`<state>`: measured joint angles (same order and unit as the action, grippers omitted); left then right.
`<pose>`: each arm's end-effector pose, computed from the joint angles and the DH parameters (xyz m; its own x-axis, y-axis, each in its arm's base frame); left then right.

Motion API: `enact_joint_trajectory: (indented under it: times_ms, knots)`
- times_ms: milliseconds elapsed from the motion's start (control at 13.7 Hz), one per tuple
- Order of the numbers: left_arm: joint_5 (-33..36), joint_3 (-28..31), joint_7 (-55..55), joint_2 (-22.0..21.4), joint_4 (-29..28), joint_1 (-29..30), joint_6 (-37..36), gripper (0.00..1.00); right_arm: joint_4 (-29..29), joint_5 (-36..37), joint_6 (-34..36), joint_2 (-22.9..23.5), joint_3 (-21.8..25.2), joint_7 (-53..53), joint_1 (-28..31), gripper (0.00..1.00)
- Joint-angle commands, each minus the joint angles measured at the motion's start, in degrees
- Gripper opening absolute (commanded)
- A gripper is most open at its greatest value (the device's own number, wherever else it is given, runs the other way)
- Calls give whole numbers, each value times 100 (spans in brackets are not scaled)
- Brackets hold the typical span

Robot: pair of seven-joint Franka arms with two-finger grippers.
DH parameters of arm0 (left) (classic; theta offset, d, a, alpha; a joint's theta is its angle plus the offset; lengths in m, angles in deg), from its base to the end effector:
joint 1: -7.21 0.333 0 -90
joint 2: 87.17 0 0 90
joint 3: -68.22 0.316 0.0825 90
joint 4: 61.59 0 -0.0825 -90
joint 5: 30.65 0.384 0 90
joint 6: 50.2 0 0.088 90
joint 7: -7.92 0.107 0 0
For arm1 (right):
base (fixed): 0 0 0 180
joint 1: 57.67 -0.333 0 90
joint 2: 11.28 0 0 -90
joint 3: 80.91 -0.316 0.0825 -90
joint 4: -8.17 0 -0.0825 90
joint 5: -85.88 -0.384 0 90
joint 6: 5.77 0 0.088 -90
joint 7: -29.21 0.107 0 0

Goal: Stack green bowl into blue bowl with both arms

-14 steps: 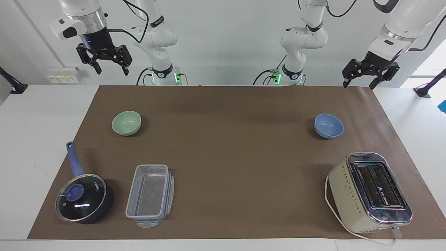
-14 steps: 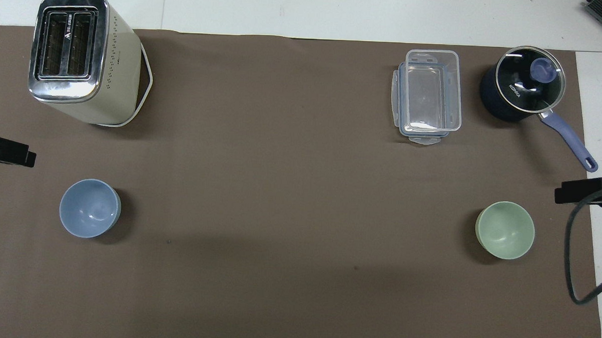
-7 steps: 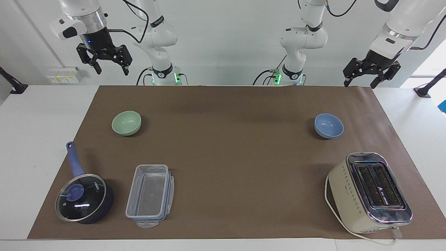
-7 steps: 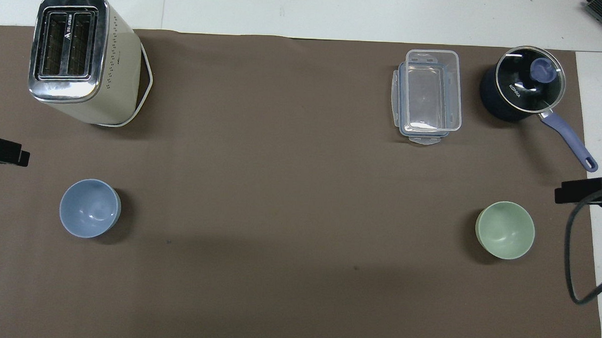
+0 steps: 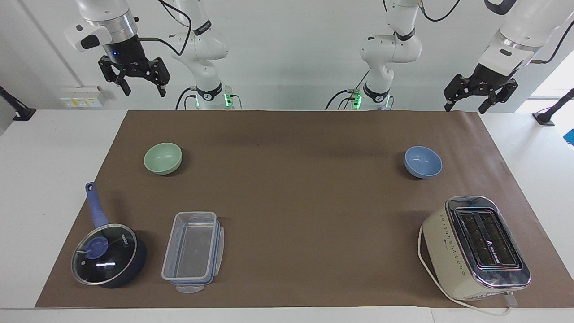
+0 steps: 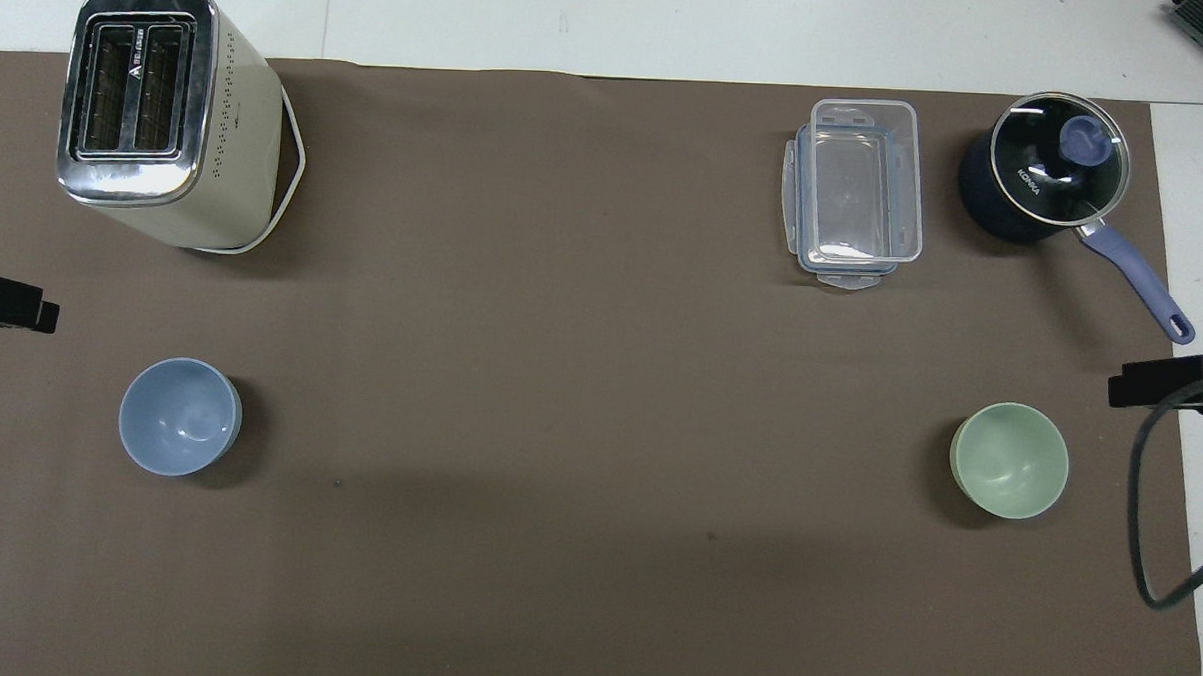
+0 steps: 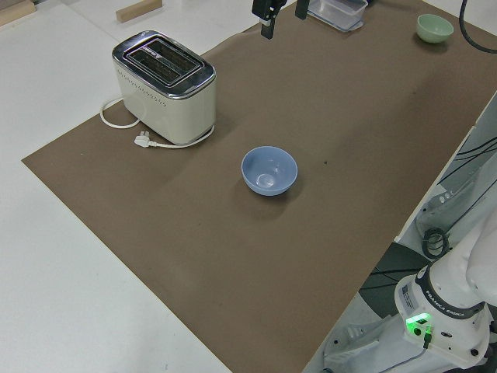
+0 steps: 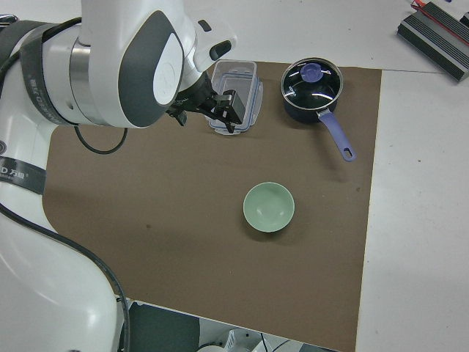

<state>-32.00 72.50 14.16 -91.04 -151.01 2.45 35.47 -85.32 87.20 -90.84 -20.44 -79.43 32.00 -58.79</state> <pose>0.5257 -0.0055 0.6590 0.9929 -0.1189 0.0050 -0.1190 -0.9925 0.0281 0.4945 -0.0070 0.6723 0.9983 -0.0566 0.0138 -0.0569 -0.9982 0.0182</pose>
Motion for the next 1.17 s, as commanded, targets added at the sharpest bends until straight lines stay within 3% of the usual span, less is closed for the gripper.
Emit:
enact_joint_trajectory:
  times_ms: [0,1096]
  knots:
    - [91,-15,35,-17,73,46,-103,100,-65,-27,-9,-51,-16,-112,60,100]
    - [65,-6,0,-70,-40,54,20,100,-73,-27,0,-60,-16,-112,60,100]
